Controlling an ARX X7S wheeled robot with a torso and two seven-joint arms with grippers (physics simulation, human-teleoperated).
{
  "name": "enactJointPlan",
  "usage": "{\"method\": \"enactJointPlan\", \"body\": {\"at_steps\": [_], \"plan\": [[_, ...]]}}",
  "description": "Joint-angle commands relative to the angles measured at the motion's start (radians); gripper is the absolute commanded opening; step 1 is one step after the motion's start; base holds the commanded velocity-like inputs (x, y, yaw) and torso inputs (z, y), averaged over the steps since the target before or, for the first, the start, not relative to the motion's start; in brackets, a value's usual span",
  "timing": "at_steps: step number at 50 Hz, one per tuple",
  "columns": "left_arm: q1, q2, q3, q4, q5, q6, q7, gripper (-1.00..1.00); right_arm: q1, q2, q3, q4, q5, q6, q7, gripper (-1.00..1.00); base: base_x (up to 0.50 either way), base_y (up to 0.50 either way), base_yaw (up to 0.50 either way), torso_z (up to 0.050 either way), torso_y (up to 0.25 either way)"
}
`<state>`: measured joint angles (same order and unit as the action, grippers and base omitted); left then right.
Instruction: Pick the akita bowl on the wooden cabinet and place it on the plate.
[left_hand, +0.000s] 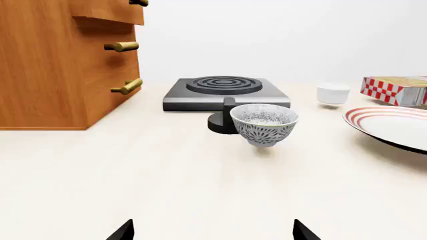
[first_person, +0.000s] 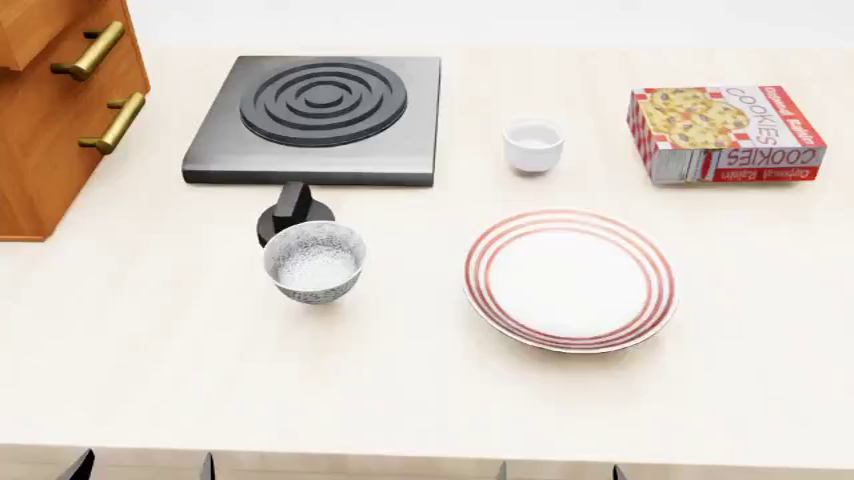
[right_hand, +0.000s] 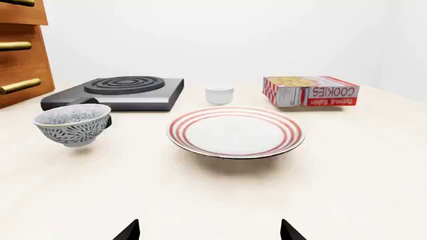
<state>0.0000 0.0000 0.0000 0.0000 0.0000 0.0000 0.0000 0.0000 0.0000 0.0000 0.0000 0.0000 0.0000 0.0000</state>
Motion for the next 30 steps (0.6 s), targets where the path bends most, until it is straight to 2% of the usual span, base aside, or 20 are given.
{"method": "enactJointPlan", "body": {"at_steps": [1, 10, 17, 21, 22, 23, 30], "plan": [[0.005, -0.014, 0.021, 0.006, -0.014, 0.004, -0.022, 1.00, -0.002, 0.018, -0.027, -0.003, 0.016, -0.002, 0.007, 1.00, 0.00, 0.00, 0.00, 0.000, 0.000], [0.013, -0.039, 0.059, 0.026, -0.042, -0.020, -0.070, 1.00, 0.001, 0.047, -0.058, -0.013, 0.045, 0.015, 0.032, 1.00, 0.00, 0.00, 0.00, 0.000, 0.000], [0.008, -0.052, 0.087, 0.025, 0.000, -0.035, -0.127, 1.00, 0.002, 0.060, -0.077, -0.019, 0.046, 0.026, 0.049, 1.00, 0.00, 0.00, 0.00, 0.000, 0.000], [0.019, -0.063, 0.086, 0.033, -0.032, -0.003, -0.118, 1.00, 0.002, 0.066, -0.078, -0.021, 0.056, 0.023, 0.058, 1.00, 0.00, 0.00, 0.00, 0.000, 0.000], [-0.007, -0.051, 0.055, -0.008, -0.037, 0.014, -0.055, 1.00, -0.009, 0.050, -0.041, -0.025, 0.087, -0.014, 0.018, 1.00, 0.00, 0.00, 0.00, 0.000, 0.000], [-0.014, -0.010, 0.002, -0.016, -0.009, -0.009, -0.023, 1.00, -0.001, 0.011, -0.002, -0.020, 0.033, 0.014, -0.005, 1.00, 0.00, 0.00, 0.00, 0.000, 0.000], [0.007, -0.035, 0.049, 0.014, 0.033, -0.011, -0.105, 1.00, -0.013, 0.035, -0.030, -0.041, 0.049, -0.017, 0.034, 1.00, 0.00, 0.00, 0.00, 0.000, 0.000]]}}
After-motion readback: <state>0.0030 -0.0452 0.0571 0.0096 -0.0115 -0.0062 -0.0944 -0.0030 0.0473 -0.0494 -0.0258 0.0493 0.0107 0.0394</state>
